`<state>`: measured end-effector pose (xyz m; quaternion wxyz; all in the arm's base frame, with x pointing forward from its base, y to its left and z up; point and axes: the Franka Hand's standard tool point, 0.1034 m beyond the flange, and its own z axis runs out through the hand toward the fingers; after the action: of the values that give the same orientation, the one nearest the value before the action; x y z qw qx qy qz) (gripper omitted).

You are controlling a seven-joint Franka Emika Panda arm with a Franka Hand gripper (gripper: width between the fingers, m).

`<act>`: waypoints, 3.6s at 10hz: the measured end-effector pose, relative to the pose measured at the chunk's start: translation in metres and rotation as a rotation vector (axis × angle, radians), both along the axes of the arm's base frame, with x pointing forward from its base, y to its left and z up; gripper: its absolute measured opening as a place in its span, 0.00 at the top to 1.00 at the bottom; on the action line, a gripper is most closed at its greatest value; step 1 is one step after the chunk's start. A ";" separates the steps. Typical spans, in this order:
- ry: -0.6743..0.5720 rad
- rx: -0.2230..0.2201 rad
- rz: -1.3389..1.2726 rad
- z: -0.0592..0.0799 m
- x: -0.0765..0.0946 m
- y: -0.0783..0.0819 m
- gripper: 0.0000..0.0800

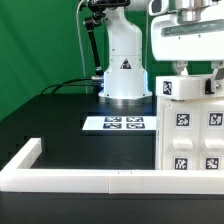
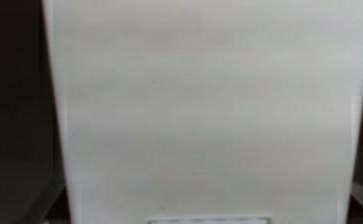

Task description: Assemble cabinet

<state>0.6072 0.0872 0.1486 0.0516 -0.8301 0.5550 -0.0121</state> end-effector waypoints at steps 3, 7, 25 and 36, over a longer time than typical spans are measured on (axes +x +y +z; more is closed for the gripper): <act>0.016 0.026 -0.241 0.000 0.001 0.000 0.32; 0.028 0.064 -0.394 0.000 0.002 0.001 0.32; -0.103 0.024 0.622 0.032 0.021 0.018 0.00; -0.140 -0.143 1.783 0.034 0.019 0.007 0.00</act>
Offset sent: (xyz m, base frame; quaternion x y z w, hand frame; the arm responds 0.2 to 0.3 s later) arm -0.0036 -0.0013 -0.0061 -0.0203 0.0091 0.1421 0.9896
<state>0.6258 0.0946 0.1828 0.0238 -0.9514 -0.3024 -0.0527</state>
